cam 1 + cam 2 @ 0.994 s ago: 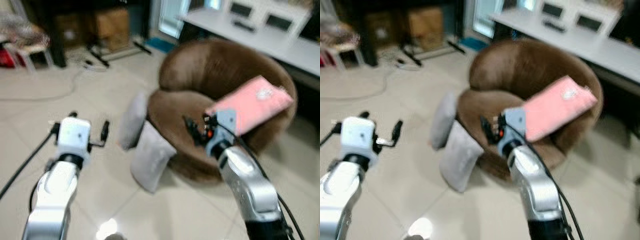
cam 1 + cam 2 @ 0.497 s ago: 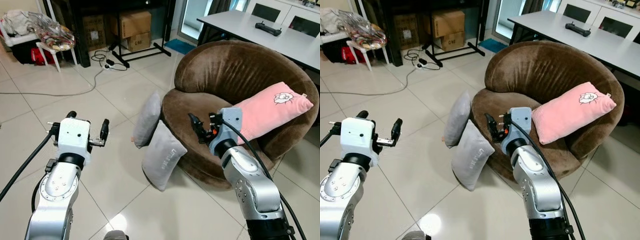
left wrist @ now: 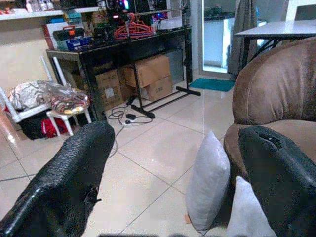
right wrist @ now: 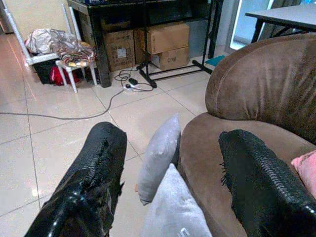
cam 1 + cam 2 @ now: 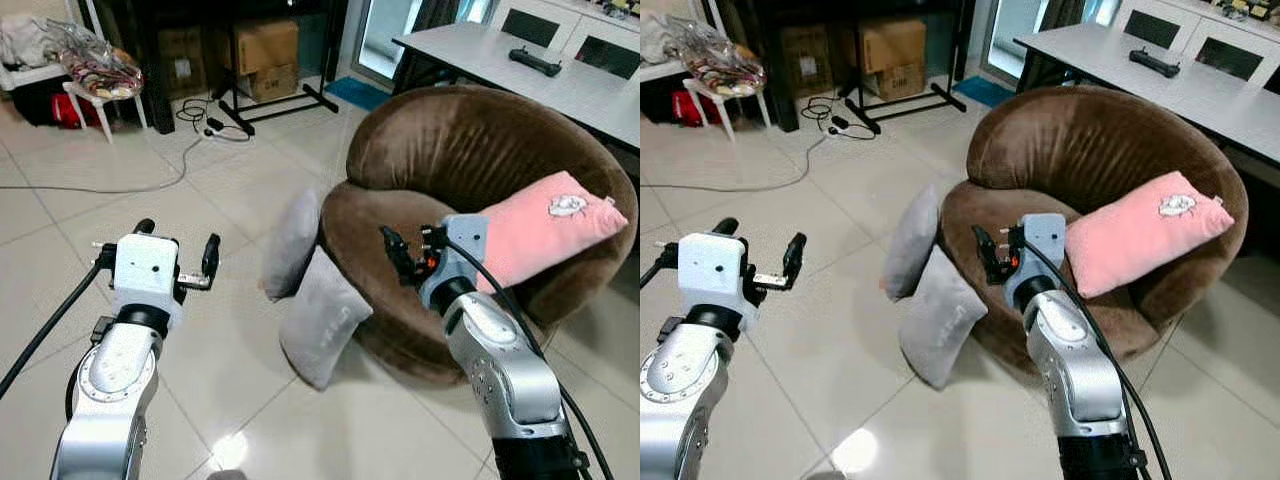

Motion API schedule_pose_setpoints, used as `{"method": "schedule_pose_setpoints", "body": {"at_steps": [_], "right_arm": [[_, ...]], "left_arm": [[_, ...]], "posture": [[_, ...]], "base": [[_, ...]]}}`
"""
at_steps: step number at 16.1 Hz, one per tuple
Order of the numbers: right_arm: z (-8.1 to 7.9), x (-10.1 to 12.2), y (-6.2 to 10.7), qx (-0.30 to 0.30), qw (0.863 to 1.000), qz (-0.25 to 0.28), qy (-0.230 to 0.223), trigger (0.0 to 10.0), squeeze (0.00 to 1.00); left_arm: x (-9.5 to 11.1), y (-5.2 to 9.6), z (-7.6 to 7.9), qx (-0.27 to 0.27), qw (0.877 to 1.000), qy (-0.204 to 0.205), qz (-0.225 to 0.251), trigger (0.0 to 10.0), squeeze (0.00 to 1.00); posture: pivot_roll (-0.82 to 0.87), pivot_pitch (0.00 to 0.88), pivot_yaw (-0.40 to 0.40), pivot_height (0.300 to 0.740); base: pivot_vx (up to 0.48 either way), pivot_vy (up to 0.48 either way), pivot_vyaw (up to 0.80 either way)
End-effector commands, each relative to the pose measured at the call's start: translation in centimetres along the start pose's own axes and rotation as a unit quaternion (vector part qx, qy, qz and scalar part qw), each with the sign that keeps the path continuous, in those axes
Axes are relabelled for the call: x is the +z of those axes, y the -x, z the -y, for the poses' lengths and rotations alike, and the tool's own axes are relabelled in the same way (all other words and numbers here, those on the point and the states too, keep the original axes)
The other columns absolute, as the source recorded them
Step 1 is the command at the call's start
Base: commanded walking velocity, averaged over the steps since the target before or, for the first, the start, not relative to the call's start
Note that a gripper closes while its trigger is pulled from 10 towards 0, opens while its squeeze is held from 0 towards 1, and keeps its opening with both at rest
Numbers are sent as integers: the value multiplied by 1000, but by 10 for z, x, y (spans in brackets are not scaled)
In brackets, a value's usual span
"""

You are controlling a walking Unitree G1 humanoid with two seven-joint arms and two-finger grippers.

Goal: Move the pillow to the sofa from floor

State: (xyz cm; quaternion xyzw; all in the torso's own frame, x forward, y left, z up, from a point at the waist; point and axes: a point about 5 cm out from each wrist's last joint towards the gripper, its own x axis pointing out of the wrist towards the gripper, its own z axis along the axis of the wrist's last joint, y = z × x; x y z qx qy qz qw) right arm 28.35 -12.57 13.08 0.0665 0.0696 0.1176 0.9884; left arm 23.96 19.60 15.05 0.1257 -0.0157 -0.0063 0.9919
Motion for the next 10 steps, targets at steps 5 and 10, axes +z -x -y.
{"method": "schedule_pose_setpoints", "body": {"at_steps": [5, 10], "right_arm": [[18, 0, 2, -37, 998, 0, 54, 10000, 0], [27, -4, 9, -64, 997, 6, 31, 10000, 0]], "left_arm": [[0, 1, -3, -4, 1000, -16, 3, 10000, 0], [2, -1, -7, -12, 1000, -14, 11, 10000, 0]], "posture": [[110, 0, -113, 740], [114, 0, -66, 740]], "base": [[431, 0, 0], [423, 0, 0]]}}
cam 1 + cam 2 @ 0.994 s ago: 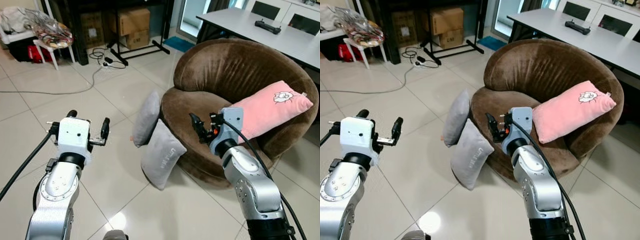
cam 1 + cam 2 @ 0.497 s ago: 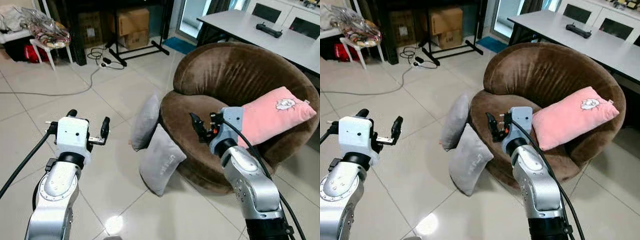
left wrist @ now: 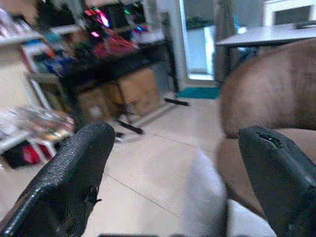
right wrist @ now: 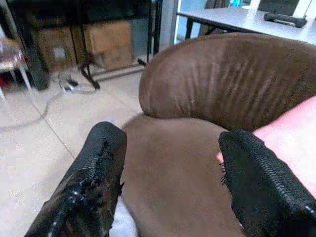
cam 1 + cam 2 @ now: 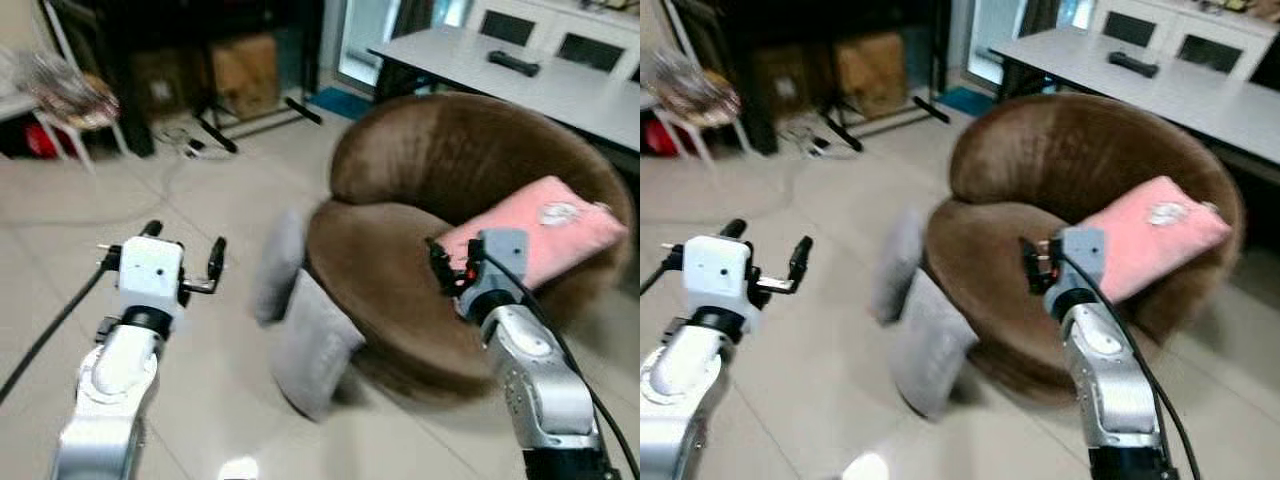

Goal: Move the pillow to the sofa from floor

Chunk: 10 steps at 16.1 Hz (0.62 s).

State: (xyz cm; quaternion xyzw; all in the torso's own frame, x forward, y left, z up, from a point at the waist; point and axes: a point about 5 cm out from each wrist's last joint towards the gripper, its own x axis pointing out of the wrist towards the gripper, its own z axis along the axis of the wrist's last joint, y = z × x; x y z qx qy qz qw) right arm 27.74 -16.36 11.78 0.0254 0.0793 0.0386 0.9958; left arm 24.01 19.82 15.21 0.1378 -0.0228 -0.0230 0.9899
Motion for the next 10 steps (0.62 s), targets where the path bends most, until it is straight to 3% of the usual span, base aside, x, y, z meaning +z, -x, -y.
{"method": "schedule_pose_setpoints", "body": {"at_steps": [1, 4, 10], "right_arm": [[-12, 6, -2, 17, 1000, 15, -14, 10000, 0], [-18, 4, 0, 24, 1000, 19, 6, 10000, 0], [-28, 4, -1, 63, 998, 28, -15, 10000, 0]], "left_arm": [[1, -1, -5, 1, 1000, -4, 4, 10000, 0], [2, -4, -8, -10, 1000, 1, 14, 10000, 0], [1, -4, -7, -16, 1000, 2, 14, 10000, 0]], "posture": [[113, 0, -53, 740], [104, 0, -11, 740], [114, 0, -34, 740]], "base": [[420, 0, 0], [412, 0, 0], [409, 0, 0]]}}
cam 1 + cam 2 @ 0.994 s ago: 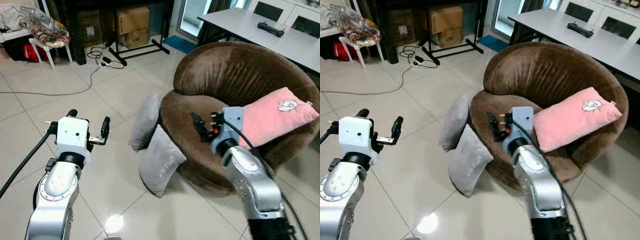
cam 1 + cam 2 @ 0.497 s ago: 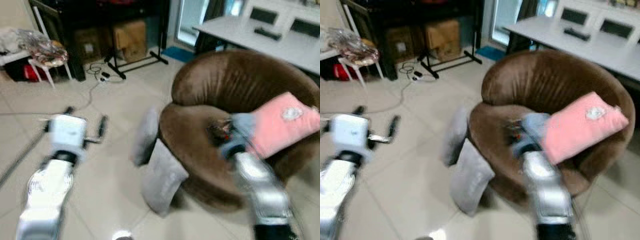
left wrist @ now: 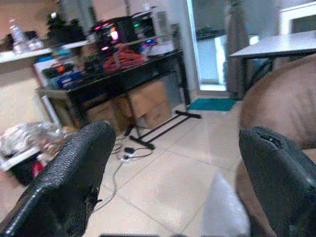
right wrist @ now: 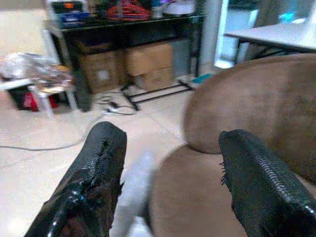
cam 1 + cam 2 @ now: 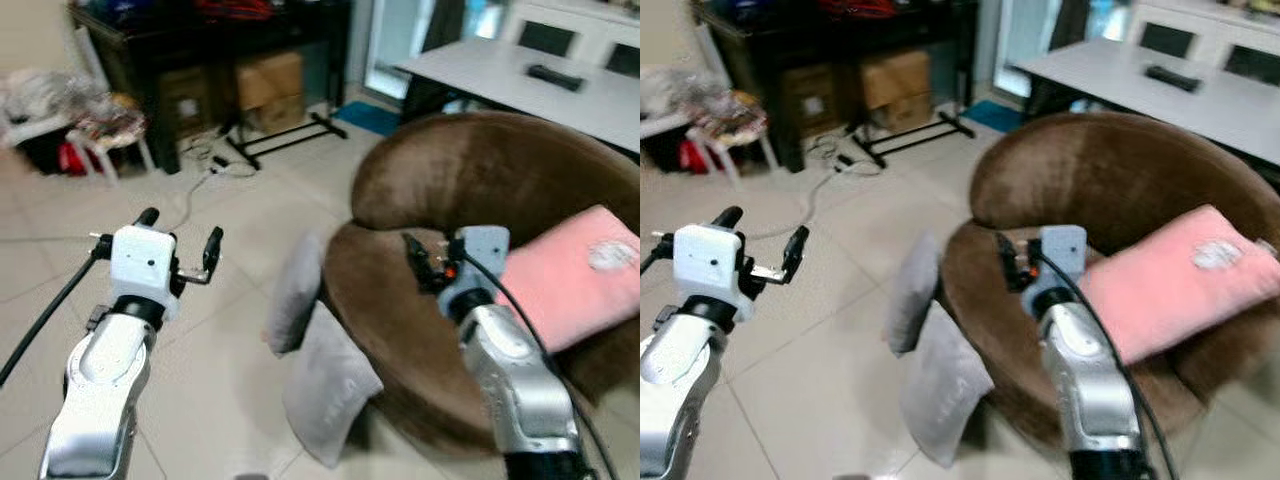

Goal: Move the pillow to the sofa from floor

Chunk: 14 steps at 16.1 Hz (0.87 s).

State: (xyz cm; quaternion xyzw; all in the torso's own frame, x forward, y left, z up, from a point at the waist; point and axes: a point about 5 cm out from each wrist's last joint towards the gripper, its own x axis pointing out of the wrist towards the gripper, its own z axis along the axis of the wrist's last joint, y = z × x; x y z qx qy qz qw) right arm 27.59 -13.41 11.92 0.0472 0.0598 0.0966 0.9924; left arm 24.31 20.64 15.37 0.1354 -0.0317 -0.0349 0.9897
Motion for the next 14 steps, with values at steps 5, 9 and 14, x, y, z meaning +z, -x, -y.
{"method": "schedule_pose_setpoints", "body": {"at_steps": [5, 9, 14], "right_arm": [[-8, 0, 0, 45, 999, -4, 31, 10000, 0], [-3, -7, -3, 34, 999, -8, 23, 10000, 0], [2, -16, -5, 33, 999, -13, 1, 10000, 0]], "left_arm": [[1, 0, 2, 0, 1000, 0, 5, 10000, 0], [-1, -2, 5, -9, 1000, -5, -2, 10000, 0], [-1, -3, 4, -6, 1000, -9, -3, 10000, 0]], "posture": [[119, 0, -48, 740], [112, 0, -42, 740], [111, 0, -51, 722]], "base": [[387, 0, 480], [171, 0, 0], [0, 0, 0]]}}
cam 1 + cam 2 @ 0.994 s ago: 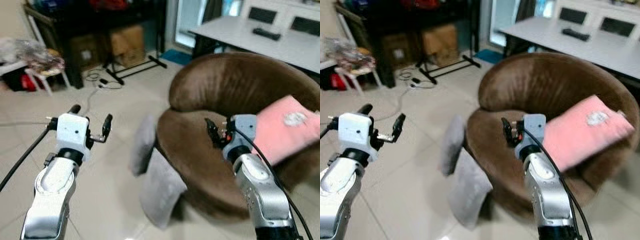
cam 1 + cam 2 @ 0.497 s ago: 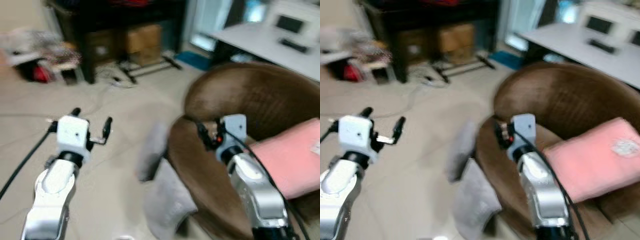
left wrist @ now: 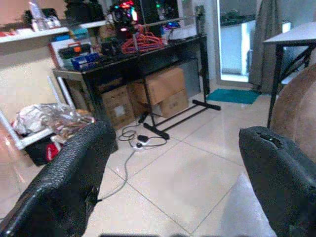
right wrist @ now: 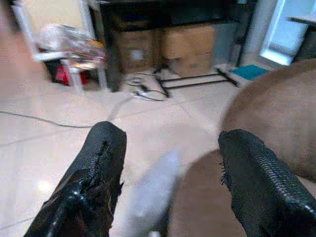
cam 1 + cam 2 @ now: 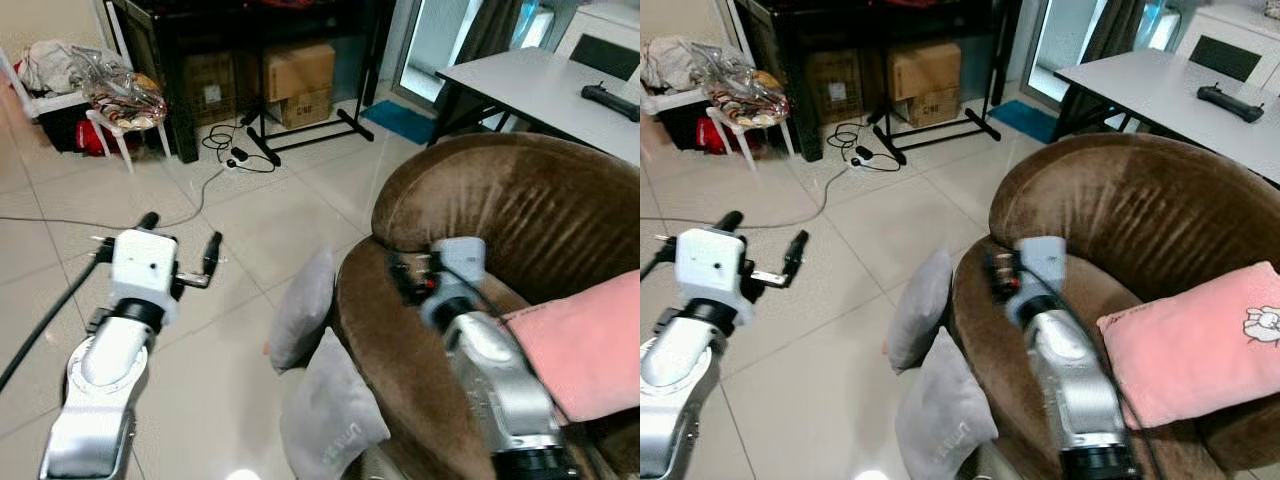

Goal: Move the pillow to the sofa from floor

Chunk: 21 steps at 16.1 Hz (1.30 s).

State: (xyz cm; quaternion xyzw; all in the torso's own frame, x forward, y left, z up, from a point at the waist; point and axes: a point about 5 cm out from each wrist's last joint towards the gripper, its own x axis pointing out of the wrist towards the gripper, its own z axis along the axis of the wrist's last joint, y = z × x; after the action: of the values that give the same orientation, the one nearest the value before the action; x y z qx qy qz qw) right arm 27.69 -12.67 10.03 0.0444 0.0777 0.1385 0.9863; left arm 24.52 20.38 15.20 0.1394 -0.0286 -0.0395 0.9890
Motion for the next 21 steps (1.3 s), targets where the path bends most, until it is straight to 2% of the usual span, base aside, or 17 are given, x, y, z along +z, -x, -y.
{"method": "schedule_pose_setpoints", "body": {"at_steps": [1, 5, 10, 13, 17, 21], "right_arm": [[7, 2, 0, -7, 1000, 9, -3, 10000, 0], [8, 4, -1, 3, 1000, 10, 2, 10000, 0], [3, 15, 6, 6, 1000, 20, 5, 10000, 0], [-2, 23, 1, 7, 1000, 21, 12, 10000, 0], [-3, 26, -1, 8, 1000, 19, 15, 10000, 0], [7, 18, -3, -13, 1000, -1, 27, 10000, 0]], "left_arm": [[0, 0, 0, 0, 1000, -6, 0, 10000, 0], [-1, 1, 0, 12, 1000, -6, 2, 10000, 0], [-2, 0, 2, 10, 1000, -6, 2, 10000, 0], [-2, 0, 4, 10, 1000, -3, 3, 10000, 0], [-2, 1, 5, 6, 1000, 7, 7, 10000, 0], [-6, 3, 2, 13, 1000, 7, 2, 10000, 0]], "posture": [[112, 0, -54, 717], [114, 0, -66, 672], [113, 0, -73, 622], [112, 0, -76, 587], [111, 0, -81, 582], [114, 0, -91, 582]], "base": [[0, 0, 0], [0, 0, 0], [0, 0, 0], [0, 0, 0], [0, 0, 0], [142, 0, 0]]}}
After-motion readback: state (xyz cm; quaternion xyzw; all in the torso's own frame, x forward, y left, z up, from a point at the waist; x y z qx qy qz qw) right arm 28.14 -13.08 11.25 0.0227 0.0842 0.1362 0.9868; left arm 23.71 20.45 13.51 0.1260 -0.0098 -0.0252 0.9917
